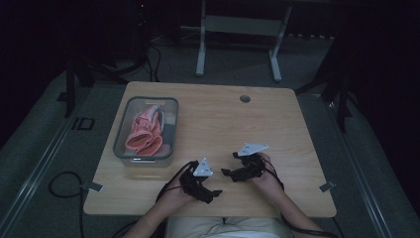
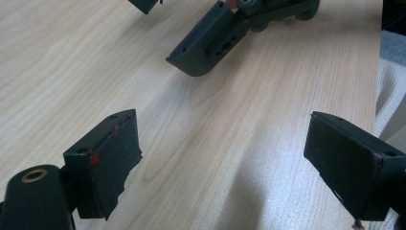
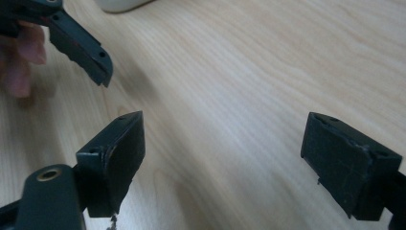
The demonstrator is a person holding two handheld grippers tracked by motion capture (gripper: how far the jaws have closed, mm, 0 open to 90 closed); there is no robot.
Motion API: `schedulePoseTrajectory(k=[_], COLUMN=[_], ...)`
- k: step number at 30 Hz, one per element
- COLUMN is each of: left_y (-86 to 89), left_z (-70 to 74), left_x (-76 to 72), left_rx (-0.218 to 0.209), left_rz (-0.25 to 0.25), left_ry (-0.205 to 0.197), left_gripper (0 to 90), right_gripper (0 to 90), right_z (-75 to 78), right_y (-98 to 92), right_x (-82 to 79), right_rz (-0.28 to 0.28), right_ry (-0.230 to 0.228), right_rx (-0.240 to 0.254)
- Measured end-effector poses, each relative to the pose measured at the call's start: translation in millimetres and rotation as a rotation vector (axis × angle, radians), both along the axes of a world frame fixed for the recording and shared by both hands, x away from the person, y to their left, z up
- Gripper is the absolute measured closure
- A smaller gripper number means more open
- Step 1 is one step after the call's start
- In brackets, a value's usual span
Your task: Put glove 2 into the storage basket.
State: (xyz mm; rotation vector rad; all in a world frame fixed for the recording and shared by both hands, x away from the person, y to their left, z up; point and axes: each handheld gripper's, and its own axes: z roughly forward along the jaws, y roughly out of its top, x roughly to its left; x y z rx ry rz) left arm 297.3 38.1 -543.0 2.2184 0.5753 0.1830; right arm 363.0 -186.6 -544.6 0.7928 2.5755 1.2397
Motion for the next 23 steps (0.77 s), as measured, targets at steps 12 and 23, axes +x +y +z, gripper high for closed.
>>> schedulePoseTrajectory(k=[12, 23], left_y=[-2.2, -0.9], left_z=[-6.9, -8.1], left_x=[-2.3, -4.2], left_rx=[0.005, 0.005], left_rz=[-0.012, -0.016], left_ry=[-0.001, -0.019], left_gripper=[11.7, 11.7], right_gripper=[14.8, 14.7], right_z=[-9.4, -12.1], right_y=[-16.1, -18.6], right_x=[-12.1, -12.7], right_rz=[-0.03, -0.052], right_ry=[-0.017, -0.05], right_rx=[-0.024, -0.026])
